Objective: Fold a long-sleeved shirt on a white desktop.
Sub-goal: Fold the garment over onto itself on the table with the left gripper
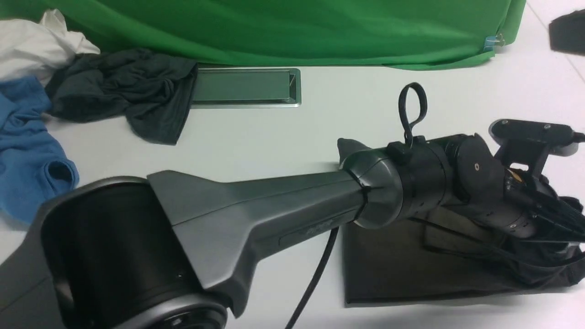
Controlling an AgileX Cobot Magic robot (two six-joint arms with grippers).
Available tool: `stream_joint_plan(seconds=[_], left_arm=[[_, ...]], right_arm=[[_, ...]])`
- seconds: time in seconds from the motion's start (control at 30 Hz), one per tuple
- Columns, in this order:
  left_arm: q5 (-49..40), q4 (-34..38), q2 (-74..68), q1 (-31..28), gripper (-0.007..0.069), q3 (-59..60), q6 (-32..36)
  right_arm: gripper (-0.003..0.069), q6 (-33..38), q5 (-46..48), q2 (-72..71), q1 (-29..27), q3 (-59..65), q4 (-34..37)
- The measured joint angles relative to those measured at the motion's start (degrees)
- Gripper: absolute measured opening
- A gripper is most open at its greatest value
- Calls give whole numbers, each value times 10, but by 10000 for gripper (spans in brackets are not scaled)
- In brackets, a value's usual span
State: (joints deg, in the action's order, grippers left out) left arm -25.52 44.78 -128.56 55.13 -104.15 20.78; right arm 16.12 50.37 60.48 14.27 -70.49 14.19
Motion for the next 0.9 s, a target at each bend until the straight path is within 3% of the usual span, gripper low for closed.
stream_joint_plan(seconds=[0.13, 0.33, 0.53, 0.67, 0.77, 0.83, 0.9], left_arm=[[-38, -61, 31, 0, 634, -2, 4], [-111, -168, 97, -26, 691, -4, -1], [-252, -238, 141, -116, 691, -6, -44], [-302, -217, 142, -184, 598, 37, -42], [-282, -127, 142, -215, 406, 125, 2], [-245, -62, 142, -214, 211, 202, 42], [-215, -38, 141, -206, 111, 247, 57]], right_arm=[[58, -1, -18, 0, 6, 0, -6], [74, -2, -40, 0, 7, 0, -7], [125, 4, -37, 0, 7, 0, -7], [192, 51, -24, 4, 7, 38, -7], [274, 63, -29, 21, 7, 105, 0], [340, 65, -55, 48, 7, 159, 28], [372, 80, -76, 67, 8, 191, 43]])
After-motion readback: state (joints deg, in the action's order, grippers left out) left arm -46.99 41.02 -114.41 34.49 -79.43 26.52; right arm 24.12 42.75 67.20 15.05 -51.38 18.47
